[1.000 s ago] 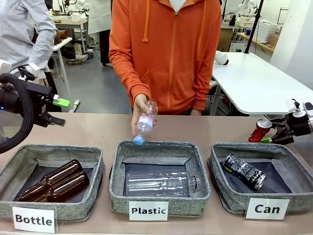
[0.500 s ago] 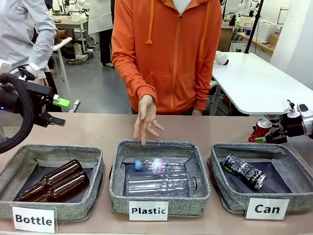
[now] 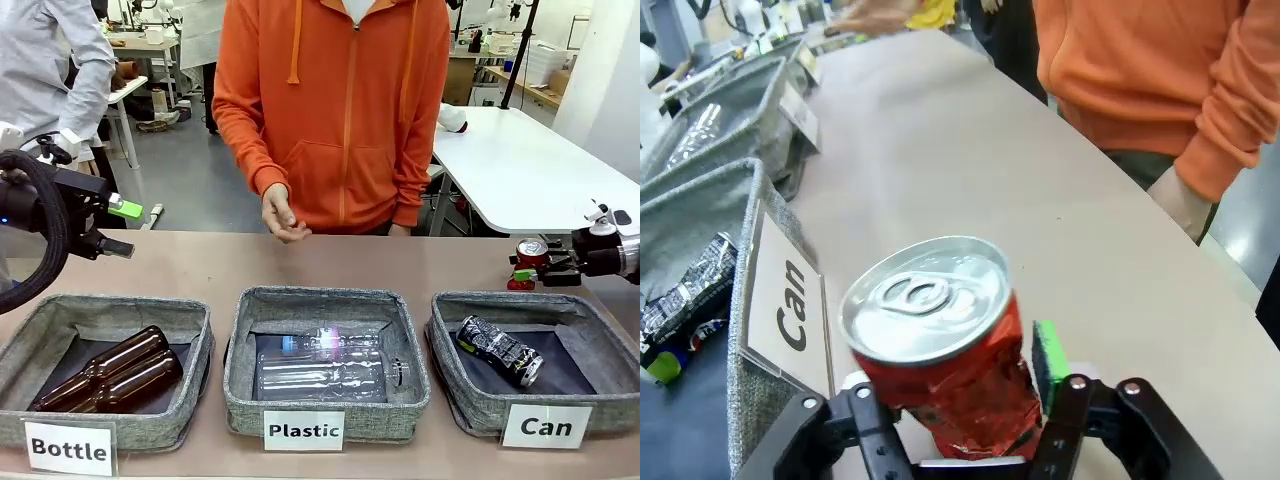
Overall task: Sort the can waste into the basket.
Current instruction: Pick up the can waste from the table and place it in the right Fabric basket.
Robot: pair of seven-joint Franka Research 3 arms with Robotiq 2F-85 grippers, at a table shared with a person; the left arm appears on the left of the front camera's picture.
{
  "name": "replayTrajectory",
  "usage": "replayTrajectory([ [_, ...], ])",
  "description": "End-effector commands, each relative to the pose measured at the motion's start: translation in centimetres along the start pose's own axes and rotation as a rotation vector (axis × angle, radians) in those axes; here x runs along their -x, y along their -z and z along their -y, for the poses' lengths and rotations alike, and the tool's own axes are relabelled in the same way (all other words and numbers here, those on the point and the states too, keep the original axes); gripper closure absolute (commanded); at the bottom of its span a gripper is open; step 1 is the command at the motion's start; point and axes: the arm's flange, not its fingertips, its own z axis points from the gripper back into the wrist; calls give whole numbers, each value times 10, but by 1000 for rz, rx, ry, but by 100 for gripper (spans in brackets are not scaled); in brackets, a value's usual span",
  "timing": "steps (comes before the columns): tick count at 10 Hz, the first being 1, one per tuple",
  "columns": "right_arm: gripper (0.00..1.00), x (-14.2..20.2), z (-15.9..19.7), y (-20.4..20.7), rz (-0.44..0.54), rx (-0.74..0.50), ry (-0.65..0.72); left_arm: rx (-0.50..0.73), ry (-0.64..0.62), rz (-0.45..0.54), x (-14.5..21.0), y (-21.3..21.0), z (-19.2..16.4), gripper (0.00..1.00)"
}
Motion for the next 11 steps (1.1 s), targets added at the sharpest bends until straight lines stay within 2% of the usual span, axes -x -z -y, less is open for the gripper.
replayTrajectory([
  [1,72,-4,8,-3,33,14,20,0,17,-4,2,-1,0,0],
  [2,100,-7,5,-4,57,2,11,0,17,-4,2,-1,0,0],
  [4,100,-23,-6,-13,67,20,-43,0,17,-4,2,-1,0,0],
  [7,100,-102,-71,-44,66,92,-337,0,17,-4,2,-1,0,0],
  [9,100,-138,-114,-49,56,32,-277,0,17,-4,2,-1,0,0],
  [11,100,-151,-161,-35,-197,-2,-162,0,17,-4,2,-1,0,0],
])
